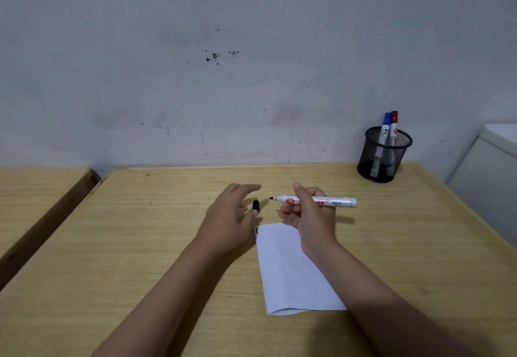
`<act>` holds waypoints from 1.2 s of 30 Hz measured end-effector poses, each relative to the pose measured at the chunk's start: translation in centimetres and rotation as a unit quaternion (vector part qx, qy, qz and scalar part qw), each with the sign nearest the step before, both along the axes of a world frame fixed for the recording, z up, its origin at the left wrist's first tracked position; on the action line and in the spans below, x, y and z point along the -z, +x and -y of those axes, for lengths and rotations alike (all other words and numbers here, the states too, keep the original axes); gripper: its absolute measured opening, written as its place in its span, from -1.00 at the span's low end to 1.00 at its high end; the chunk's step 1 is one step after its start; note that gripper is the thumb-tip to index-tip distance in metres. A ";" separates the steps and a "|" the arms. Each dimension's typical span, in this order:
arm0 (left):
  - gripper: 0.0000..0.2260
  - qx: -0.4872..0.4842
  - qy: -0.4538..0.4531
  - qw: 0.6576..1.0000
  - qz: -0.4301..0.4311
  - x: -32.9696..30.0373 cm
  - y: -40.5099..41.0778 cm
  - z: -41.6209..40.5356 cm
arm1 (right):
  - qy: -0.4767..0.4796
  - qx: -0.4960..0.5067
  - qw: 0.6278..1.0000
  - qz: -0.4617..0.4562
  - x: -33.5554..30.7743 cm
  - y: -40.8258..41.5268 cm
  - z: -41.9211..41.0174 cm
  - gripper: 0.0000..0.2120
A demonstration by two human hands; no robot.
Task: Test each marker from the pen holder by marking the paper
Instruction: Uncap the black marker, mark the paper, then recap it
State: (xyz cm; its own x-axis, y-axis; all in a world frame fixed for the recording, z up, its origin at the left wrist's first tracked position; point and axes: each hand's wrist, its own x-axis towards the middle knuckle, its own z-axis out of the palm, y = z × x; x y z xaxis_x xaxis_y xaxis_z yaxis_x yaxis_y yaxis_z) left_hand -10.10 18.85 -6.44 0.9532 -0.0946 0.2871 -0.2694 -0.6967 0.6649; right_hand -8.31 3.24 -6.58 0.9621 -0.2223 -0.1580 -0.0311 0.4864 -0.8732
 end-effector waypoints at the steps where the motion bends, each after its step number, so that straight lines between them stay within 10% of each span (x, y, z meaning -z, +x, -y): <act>1: -0.64 0.004 0.025 1.000 0.002 -0.2 0.6 0.3 | -0.008 0.003 1.000 0.002 -0.3 -0.1 0.0 -0.79; 6: -0.84 -0.031 0.095 0.995 -0.028 -0.7 2.2 1.1 | -0.022 0.039 0.998 0.053 -3.8 -1.0 1.1 -0.76; 12: -0.91 -0.020 -0.318 0.946 -0.055 -4.9 -1.5 1.2 | -0.101 0.031 0.984 0.140 -7.2 -4.8 3.5 -0.76; 16: -0.91 0.040 -0.426 0.900 -0.087 -7.4 -4.5 2.0 | -0.138 0.015 0.975 0.175 -8.3 -7.3 4.1 -0.74; 36: -0.90 0.117 -0.439 0.889 -0.051 -12.0 -11.8 4.1 | -0.108 -0.037 0.963 0.245 -11.7 -12.4 4.0 -0.71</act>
